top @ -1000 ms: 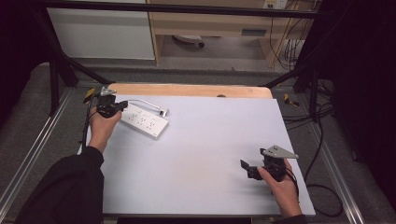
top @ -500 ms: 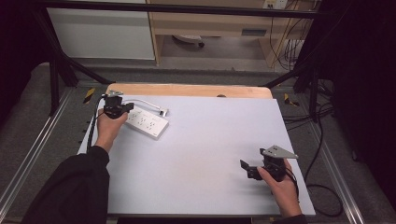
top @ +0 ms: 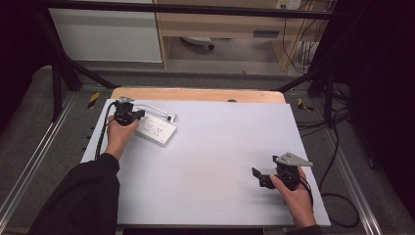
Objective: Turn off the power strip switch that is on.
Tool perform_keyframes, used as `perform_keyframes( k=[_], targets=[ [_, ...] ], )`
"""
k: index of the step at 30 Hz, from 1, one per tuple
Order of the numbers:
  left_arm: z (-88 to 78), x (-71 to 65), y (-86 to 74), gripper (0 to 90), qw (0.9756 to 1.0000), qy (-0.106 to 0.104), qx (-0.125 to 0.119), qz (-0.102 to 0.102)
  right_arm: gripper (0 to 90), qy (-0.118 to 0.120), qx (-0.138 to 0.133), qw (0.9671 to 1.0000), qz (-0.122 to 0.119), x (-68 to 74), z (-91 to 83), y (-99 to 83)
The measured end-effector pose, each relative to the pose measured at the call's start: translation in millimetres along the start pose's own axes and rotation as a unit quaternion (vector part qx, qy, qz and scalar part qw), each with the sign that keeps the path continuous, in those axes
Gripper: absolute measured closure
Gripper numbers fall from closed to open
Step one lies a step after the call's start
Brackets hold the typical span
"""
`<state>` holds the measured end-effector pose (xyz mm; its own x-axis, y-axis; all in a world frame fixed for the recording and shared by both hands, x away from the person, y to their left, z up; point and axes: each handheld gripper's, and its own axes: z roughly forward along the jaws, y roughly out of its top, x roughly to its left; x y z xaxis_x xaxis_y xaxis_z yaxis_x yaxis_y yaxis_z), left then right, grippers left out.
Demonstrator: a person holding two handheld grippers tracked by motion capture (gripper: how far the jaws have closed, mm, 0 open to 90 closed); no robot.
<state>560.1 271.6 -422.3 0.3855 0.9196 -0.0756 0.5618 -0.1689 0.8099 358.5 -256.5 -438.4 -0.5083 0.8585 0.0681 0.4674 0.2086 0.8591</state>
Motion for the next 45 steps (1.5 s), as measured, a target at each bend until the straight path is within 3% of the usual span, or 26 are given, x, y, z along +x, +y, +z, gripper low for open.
perform_keyframes(
  k=[45],
  targets=[
    [13.2, -5.8, -4.2, 90.0, 0.9999, 0.000, 0.010, 0.002, 4.4, 0.001, -0.001, 1.0000, 0.001, -0.4, -0.5, -0.1]
  ],
)
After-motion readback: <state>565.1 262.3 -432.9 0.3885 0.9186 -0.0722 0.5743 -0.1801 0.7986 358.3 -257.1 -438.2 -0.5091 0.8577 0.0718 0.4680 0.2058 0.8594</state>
